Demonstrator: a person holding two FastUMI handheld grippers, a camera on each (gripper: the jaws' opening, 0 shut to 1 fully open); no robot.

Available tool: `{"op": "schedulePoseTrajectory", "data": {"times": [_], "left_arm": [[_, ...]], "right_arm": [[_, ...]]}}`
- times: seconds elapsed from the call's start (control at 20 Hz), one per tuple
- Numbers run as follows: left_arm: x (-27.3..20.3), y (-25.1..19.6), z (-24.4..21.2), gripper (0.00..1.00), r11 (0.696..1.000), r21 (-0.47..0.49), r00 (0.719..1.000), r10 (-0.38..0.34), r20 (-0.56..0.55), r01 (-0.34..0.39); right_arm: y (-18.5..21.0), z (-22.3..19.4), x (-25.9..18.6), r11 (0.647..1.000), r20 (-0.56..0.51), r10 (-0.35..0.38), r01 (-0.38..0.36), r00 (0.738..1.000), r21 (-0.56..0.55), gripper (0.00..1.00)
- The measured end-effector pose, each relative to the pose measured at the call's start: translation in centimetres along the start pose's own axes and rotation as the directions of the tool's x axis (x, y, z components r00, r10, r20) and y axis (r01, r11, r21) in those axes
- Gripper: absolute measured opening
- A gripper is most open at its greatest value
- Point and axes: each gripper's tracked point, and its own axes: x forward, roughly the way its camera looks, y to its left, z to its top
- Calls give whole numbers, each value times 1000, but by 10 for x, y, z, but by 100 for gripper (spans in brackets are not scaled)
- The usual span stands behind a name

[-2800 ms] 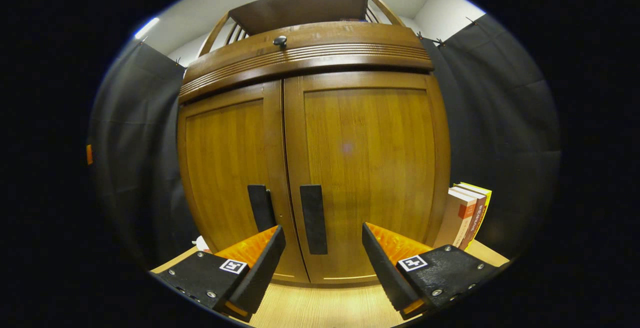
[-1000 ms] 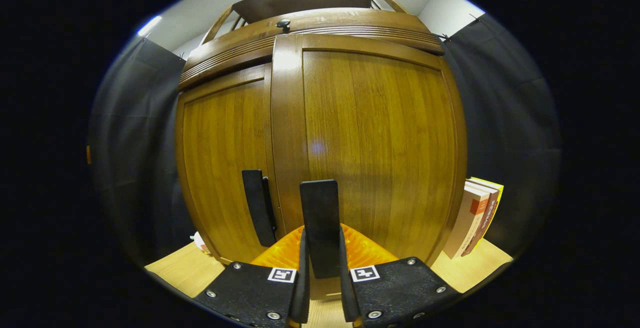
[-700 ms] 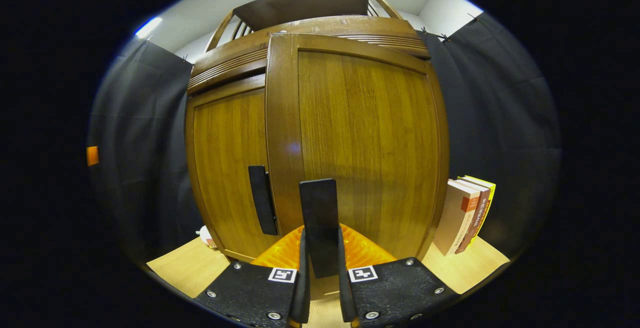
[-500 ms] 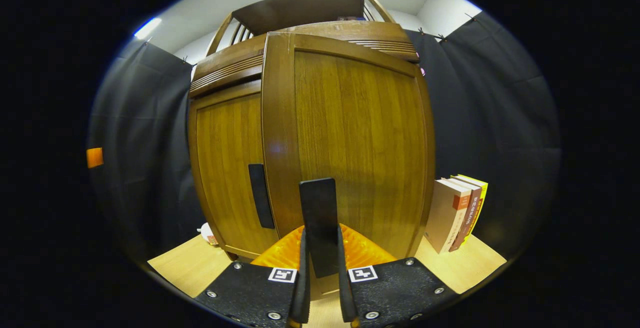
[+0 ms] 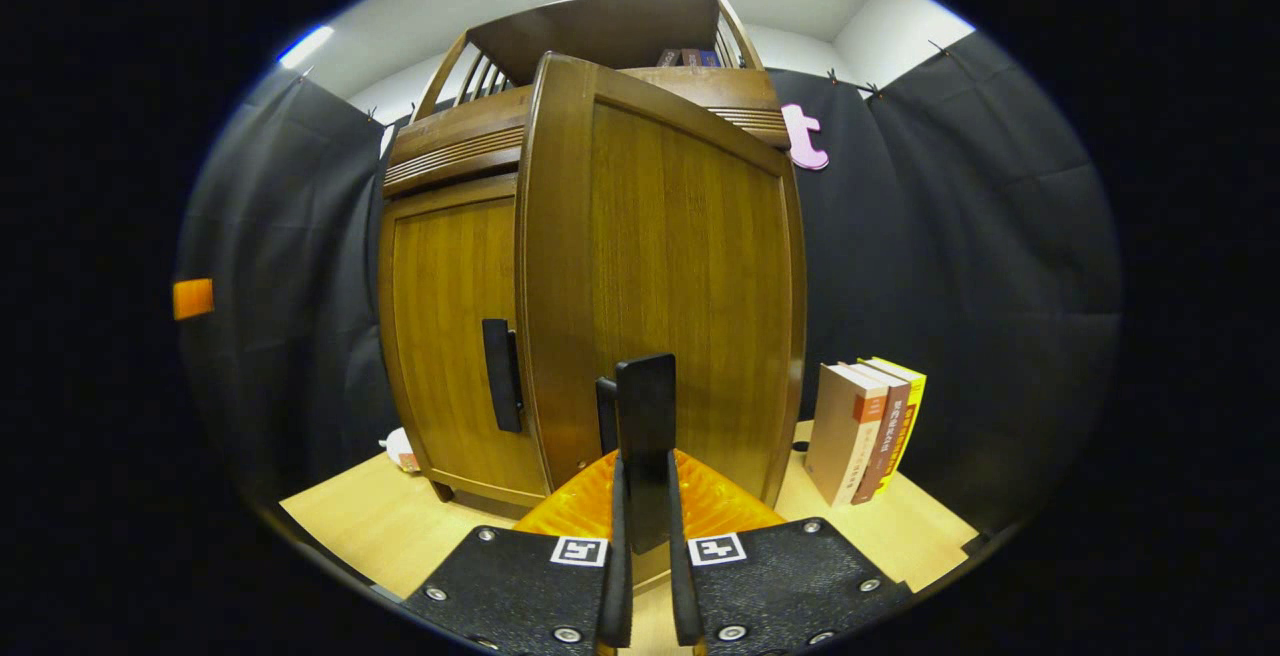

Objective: Open the right door of the double-door shoe cabinet with the right hand, and open the left door with the left hand.

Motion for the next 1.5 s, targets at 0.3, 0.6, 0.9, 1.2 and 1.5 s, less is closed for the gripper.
{"op": "schedulePoseTrajectory", "data": {"times": [0.3,0.6,0.9,1.2,1.5], "left_arm": [[-6,-11,-3,99,1000,-5,1000,-21,-7,21],[-8,-23,-4,99,999,-5,999,-33,-20,33],[-12,-33,1,96,999,-6,999,-41,-9,41],[-10,-51,4,99,998,-4,998,-63,-4,63],[-7,-66,4,94,997,0,997,-80,-5,80]], "right_arm": [[-21,2,-18,1000,-2,-28,28,1000,3,9],[-44,1,-34,999,-2,-50,50,999,4,13],[-65,1,-43,998,-2,-60,60,998,21,7],[-88,0,-50,997,1,-67,67,998,41,7],[-119,2,-52,995,-1,-85,85,996,56,7]]}}
